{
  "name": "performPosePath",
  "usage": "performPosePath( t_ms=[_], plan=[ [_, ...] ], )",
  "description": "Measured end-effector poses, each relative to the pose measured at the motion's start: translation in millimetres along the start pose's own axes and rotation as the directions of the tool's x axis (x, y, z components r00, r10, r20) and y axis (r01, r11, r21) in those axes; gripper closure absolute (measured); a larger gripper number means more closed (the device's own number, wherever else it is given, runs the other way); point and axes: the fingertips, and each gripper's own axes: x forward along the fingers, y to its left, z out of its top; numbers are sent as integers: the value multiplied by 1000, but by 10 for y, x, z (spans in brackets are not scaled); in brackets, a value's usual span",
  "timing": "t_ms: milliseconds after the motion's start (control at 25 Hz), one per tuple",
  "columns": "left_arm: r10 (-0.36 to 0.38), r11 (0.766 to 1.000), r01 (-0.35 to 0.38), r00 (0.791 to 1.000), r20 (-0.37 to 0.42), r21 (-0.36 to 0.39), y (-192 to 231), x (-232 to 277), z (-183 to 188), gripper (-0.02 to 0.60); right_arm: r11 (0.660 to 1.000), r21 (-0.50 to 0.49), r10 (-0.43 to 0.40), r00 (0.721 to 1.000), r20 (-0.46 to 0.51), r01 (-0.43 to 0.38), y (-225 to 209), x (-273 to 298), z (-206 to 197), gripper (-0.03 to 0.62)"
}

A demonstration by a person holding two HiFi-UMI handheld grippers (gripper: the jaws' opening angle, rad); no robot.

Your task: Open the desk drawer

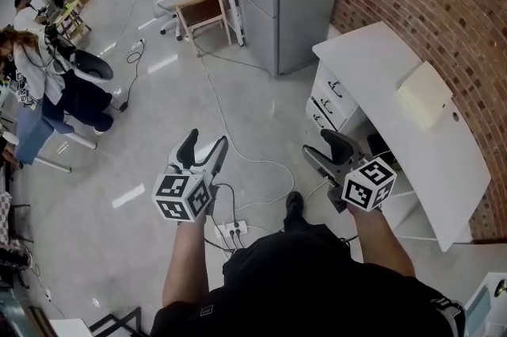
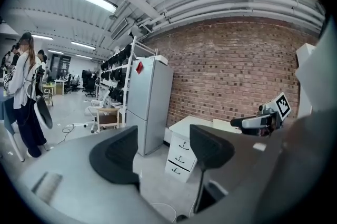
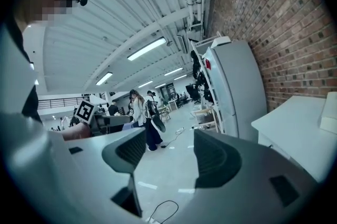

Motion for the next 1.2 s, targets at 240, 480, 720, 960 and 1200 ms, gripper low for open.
performPosePath(
  t_ms=[240,480,720,960,1200],
  plan=[
    [2,1000,-2,1000,-23,-1,-23,691,196,287,1000,25,6,1000,23,-6,-731,245,223,338],
    [17,1000,-16,999,-36,10,-73,1119,434,287,998,53,28,998,55,-30,-1236,386,422,338],
    [-12,1000,13,999,-43,25,-222,1461,571,287,998,64,20,997,70,-24,-1553,397,466,338],
    [-83,996,84,994,-77,8,-228,1808,471,287,994,107,-35,999,35,32,-1826,425,283,338],
    [-158,987,154,984,-86,-52,121,2331,433,288,990,90,-114,993,17,112,-2103,666,367,338]
  ],
)
